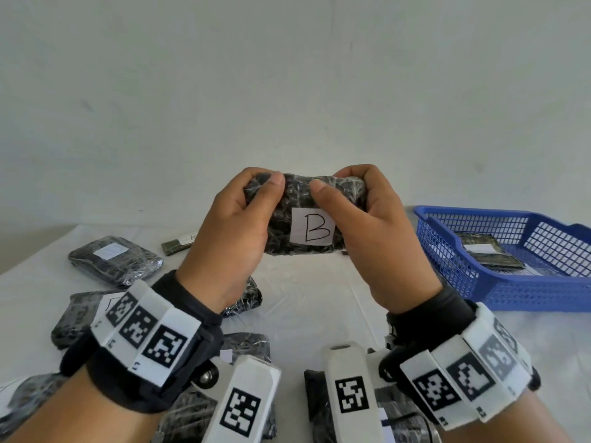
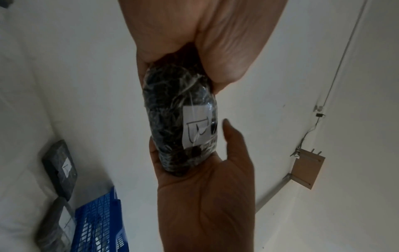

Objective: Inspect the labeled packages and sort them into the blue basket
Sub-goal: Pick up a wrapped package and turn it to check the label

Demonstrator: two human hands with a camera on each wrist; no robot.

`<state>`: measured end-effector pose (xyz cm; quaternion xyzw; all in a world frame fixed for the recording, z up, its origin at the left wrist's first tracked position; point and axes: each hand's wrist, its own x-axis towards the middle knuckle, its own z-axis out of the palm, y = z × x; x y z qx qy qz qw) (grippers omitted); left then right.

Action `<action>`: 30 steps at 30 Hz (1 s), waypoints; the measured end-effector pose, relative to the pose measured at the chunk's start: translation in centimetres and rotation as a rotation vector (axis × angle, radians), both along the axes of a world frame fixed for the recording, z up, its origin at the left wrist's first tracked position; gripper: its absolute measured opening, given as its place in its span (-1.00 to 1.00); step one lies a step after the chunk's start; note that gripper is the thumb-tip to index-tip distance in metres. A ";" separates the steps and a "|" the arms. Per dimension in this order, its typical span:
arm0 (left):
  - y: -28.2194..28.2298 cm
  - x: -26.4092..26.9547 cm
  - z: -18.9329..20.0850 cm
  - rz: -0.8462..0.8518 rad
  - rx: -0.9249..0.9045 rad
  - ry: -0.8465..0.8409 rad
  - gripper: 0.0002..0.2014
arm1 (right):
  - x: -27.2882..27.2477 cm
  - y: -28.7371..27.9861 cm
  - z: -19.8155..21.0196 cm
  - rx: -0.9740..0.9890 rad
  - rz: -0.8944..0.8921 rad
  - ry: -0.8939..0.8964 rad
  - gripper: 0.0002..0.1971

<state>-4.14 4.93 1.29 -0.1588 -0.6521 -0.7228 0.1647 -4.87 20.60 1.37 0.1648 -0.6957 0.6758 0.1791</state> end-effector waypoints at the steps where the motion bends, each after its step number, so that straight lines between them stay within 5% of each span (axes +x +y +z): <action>1: 0.0 0.0 0.0 0.011 0.002 0.020 -0.82 | 0.0 0.0 0.1 -0.009 0.000 -0.009 -0.72; 6: 0.3 0.1 -0.2 -0.052 -0.016 -0.055 -0.63 | 0.1 0.2 0.1 -0.039 -0.037 -0.032 -0.79; 10: 0.4 0.2 -0.3 -0.036 0.018 -0.016 -0.74 | 0.4 0.2 0.4 -0.027 -0.035 -0.031 -0.69; 16: 0.1 0.3 0.1 -0.054 0.046 -0.012 -0.79 | 0.7 0.4 0.7 -0.010 -0.038 -0.018 -0.80; 20: 0.1 0.6 0.4 -0.101 -0.004 -0.038 -0.68 | 0.6 0.8 0.8 -0.005 -0.068 0.012 -0.85; 30: -0.3 0.9 1.3 -0.076 0.100 -0.080 -0.65 | 0.7 0.7 1.1 -0.134 -0.003 0.030 -0.61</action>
